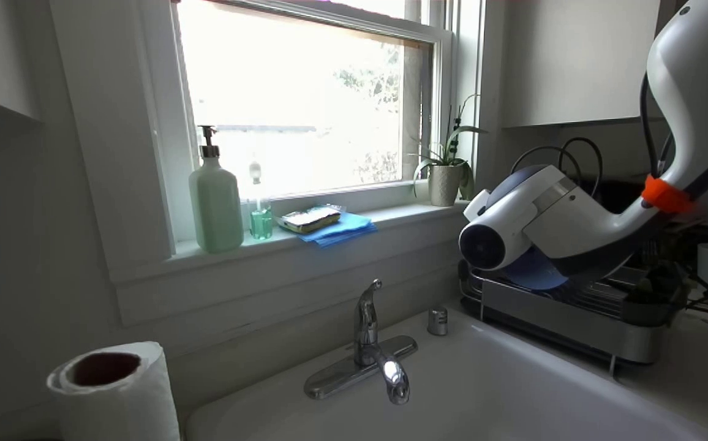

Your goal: Turn the blue bowl in the drying rack in an upright position

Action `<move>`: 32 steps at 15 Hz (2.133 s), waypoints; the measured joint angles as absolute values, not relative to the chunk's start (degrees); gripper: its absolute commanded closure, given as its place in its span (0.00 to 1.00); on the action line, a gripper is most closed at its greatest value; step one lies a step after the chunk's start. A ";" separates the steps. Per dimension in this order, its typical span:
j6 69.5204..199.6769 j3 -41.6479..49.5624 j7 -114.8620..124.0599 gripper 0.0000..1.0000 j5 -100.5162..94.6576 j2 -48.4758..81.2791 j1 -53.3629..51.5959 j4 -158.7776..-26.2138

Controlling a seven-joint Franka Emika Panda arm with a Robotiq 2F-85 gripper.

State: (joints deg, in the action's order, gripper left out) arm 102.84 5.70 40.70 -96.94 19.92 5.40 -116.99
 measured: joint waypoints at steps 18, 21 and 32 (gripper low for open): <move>102.67 4.84 38.94 0.45 -90.31 20.61 5.23 -115.40; 102.68 4.52 38.94 0.23 -90.31 21.29 5.21 -115.40; 104.68 4.51 36.99 0.02 -90.22 22.16 6.14 -114.74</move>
